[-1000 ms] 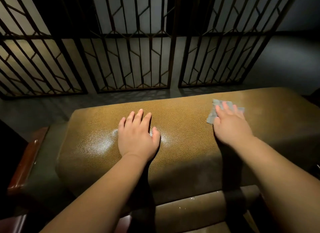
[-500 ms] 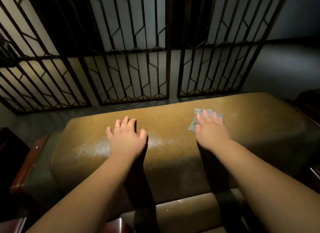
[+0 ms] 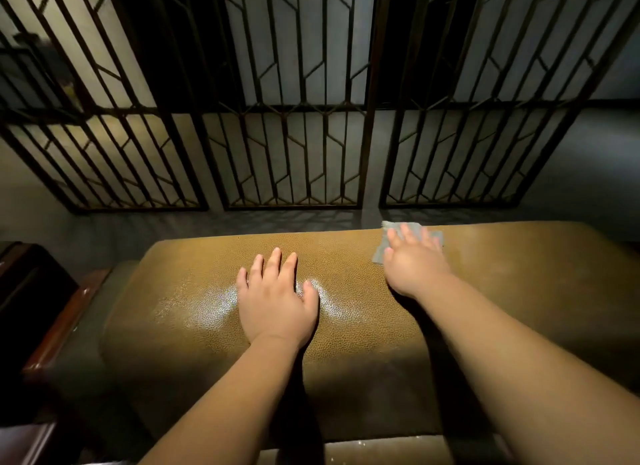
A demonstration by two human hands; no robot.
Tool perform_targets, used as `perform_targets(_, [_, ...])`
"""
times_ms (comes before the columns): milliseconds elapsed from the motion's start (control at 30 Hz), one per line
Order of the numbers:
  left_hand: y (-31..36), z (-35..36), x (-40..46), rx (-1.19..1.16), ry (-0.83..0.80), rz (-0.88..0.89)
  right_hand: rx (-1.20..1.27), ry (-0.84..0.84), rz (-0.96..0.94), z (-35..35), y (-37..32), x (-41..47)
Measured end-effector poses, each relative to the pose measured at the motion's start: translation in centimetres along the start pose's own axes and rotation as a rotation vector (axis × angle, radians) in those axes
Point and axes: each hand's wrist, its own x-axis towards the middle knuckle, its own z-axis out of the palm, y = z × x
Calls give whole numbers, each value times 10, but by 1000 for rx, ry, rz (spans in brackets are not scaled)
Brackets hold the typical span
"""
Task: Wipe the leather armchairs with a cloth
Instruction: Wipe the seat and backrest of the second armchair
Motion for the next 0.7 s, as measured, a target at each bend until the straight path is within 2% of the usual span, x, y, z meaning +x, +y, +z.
perform_targets(100, [-2,6,1,-13,23,-1,-3,10,-363,10,-78,-17])
perform_targets(167, [-3,7,1,-4,42,13,20,-20,-520,14,-100,-26])
perform_targets(233, [-4,6,2,-8,53,17,2,6,-514,10,-82,-14])
perform_targets(367, [-3,9,2,-9,43,27,-29,45,-93,-5,-5,40])
perform_targets(400, [-3,9,3,-13,53,25,-39,52,-49,-8,-1,48])
perform_targets(467, [-5,10,4,-25,63,20,-65,53,-128,-10,-24,42])
perform_targets(600, [-7,11,1,-26,71,21,-50,3,-482,11,-77,-18])
perform_targets(667, [-7,9,2,-24,78,18,-44,27,-500,15,-58,-29])
perform_targets(700, [-6,9,3,-31,85,17,-50,51,-450,14,-37,-25])
